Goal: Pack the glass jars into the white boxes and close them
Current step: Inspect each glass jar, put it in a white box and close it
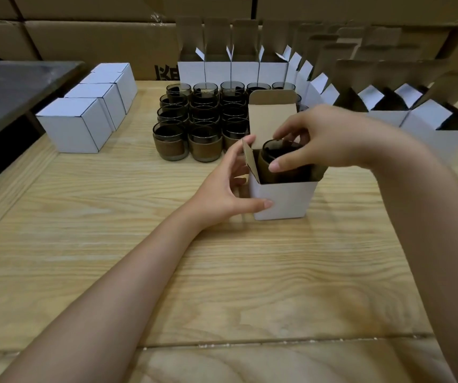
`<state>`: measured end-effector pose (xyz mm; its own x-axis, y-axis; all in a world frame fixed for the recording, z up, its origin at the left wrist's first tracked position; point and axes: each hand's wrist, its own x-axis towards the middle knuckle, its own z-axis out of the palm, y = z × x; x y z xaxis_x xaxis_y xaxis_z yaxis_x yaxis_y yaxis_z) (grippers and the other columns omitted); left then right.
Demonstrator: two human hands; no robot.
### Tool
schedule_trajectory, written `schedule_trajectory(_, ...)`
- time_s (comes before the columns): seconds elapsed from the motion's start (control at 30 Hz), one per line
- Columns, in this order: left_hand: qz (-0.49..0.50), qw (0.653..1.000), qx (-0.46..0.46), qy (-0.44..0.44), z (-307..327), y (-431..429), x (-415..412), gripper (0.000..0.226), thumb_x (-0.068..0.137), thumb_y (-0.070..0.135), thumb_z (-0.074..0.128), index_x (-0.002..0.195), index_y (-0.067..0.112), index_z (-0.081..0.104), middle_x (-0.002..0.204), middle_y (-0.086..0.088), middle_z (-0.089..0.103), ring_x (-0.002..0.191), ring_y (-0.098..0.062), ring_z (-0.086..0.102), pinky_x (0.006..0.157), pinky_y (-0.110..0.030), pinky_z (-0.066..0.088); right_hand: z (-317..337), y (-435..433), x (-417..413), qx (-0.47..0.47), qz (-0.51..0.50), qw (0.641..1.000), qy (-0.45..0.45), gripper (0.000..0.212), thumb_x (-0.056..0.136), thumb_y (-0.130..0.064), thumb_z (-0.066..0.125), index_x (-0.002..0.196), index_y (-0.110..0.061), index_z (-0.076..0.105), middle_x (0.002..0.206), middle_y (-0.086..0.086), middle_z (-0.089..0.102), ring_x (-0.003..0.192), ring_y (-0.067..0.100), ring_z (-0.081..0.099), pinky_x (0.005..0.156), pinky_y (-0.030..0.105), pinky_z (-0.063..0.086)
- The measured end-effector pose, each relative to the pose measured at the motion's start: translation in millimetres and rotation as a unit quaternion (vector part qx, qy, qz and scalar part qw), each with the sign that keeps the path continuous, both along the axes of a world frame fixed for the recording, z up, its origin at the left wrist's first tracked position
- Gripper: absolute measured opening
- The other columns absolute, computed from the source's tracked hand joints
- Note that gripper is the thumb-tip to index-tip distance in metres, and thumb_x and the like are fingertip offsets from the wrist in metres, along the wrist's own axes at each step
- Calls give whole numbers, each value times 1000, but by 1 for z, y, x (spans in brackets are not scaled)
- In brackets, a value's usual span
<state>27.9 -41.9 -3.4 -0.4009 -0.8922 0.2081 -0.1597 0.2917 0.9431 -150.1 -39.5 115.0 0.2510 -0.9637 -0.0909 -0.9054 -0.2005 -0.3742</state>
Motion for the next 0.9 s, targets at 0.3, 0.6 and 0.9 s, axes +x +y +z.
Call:
schedule_trajectory(0.3, 2, 1000, -12, -14, -2, -1, 0, 106, 65, 16, 82, 151, 26, 20, 133, 5, 53, 120, -8, 56, 103, -33, 46, -11, 2, 23, -9, -40, 991, 130, 56, 79, -52, 69, 123, -25, 47, 127, 6, 45, 119, 28, 41, 101, 39, 28)
schedule_trajectory(0.6, 7, 1000, -16, -21, -2, -1, 1, 105, 65, 20, 82, 149, 31, 21, 133, 6, 53, 123, -8, 54, 104, -37, 45, -6, 5, 22, 49, 23, 993, 108, 24, 85, -39, 69, 103, -29, 56, 89, -9, 46, 93, 16, 52, 70, 28, 45)
schedule_trajectory(0.9, 0, 1000, -8, -17, 0, 0, 1, 108, 66, 18, 81, 152, 32, 17, 142, 5, 47, 127, -9, 49, 106, -42, 44, -55, 8, -6, -282, -127, 812, -495, 19, 96, -15, 50, 109, -25, 58, 112, -4, 56, 99, 4, 57, 79, 21, 53)
